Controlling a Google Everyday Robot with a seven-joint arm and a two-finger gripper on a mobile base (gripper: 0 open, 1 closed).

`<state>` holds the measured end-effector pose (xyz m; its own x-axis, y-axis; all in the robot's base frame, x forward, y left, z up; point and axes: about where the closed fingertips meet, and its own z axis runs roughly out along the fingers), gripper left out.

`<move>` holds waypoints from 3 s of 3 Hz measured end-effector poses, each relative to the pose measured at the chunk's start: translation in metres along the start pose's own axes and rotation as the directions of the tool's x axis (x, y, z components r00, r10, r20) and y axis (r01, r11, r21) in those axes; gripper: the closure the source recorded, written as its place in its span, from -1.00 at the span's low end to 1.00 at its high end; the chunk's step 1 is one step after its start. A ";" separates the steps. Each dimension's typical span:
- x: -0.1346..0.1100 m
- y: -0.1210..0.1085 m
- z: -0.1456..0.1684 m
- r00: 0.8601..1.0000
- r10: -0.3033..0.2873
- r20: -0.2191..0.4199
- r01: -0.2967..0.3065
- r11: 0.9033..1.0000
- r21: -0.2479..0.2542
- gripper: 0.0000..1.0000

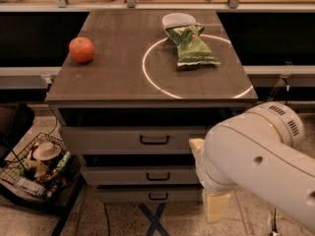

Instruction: Open top drawer

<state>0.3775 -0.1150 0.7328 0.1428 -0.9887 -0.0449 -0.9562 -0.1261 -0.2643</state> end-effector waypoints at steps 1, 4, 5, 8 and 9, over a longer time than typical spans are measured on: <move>-0.023 -0.007 0.017 1.000 -0.010 0.000 0.010 1.000 -0.017 -1.00; -0.062 -0.034 0.041 0.998 0.058 -0.020 -0.060 0.996 -0.072 -1.00; -0.065 -0.035 0.044 0.997 0.072 -0.018 -0.073 0.995 -0.073 -1.00; -0.092 -0.064 0.085 0.994 0.050 0.099 -0.043 0.997 -0.071 -1.00; -0.097 -0.072 0.097 0.994 0.039 0.104 -0.031 0.997 -0.074 -1.00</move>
Offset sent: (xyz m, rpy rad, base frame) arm 0.0313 0.0699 -0.0332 0.0046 0.0690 -0.0277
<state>0.4568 -0.0019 0.6629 0.1317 -0.9791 -0.1551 -0.9763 -0.1010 -0.1912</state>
